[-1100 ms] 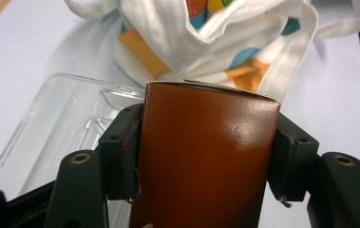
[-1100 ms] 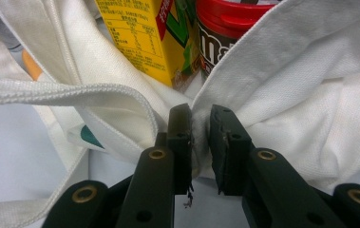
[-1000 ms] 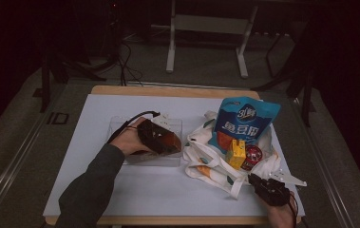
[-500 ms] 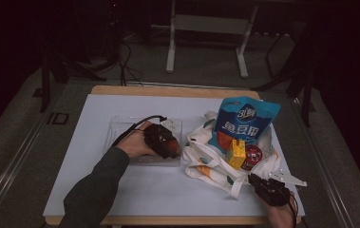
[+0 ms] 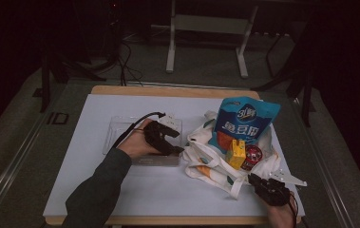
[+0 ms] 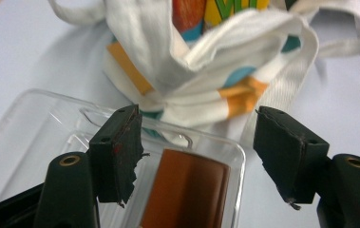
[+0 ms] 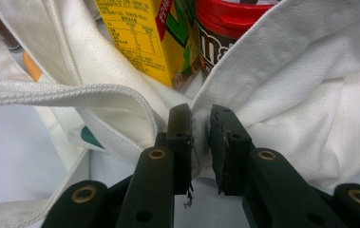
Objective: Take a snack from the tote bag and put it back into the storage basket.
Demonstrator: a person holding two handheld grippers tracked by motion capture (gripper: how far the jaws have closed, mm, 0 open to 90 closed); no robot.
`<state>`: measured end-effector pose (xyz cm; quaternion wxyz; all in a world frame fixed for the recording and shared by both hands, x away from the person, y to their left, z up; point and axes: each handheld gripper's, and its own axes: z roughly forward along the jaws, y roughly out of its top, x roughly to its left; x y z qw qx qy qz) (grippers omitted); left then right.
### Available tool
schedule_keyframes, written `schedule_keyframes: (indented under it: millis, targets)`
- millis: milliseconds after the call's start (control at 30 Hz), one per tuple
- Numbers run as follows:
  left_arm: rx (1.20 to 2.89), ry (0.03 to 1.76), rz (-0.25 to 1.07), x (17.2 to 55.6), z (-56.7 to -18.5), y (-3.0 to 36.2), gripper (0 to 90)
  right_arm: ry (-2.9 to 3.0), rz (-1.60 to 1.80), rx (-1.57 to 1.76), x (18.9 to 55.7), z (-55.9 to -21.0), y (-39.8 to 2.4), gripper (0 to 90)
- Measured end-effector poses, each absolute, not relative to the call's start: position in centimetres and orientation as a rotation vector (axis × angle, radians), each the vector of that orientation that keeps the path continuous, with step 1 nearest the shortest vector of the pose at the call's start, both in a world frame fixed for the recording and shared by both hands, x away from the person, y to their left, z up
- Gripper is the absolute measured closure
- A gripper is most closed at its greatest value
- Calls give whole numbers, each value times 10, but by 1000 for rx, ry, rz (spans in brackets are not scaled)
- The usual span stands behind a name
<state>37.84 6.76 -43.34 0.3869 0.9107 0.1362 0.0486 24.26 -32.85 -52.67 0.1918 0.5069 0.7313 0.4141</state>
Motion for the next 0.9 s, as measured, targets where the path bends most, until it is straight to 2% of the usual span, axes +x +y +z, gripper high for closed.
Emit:
schedule_keyframes:
  millis: [167, 467, 900]
  targets:
    - [2259, 364, 146, 377, -430, 68, 338, 2054, 1162, 1423, 243, -527, -328, 783]
    - [2191, 385, 101, 375, -423, 61, 346, 2050, 1154, 1422, 242, -526, -328, 783]
    - [2136, 339, 177, 367, -405, 38, 351, 2042, 1156, 1433, 242, -527, -327, 779]
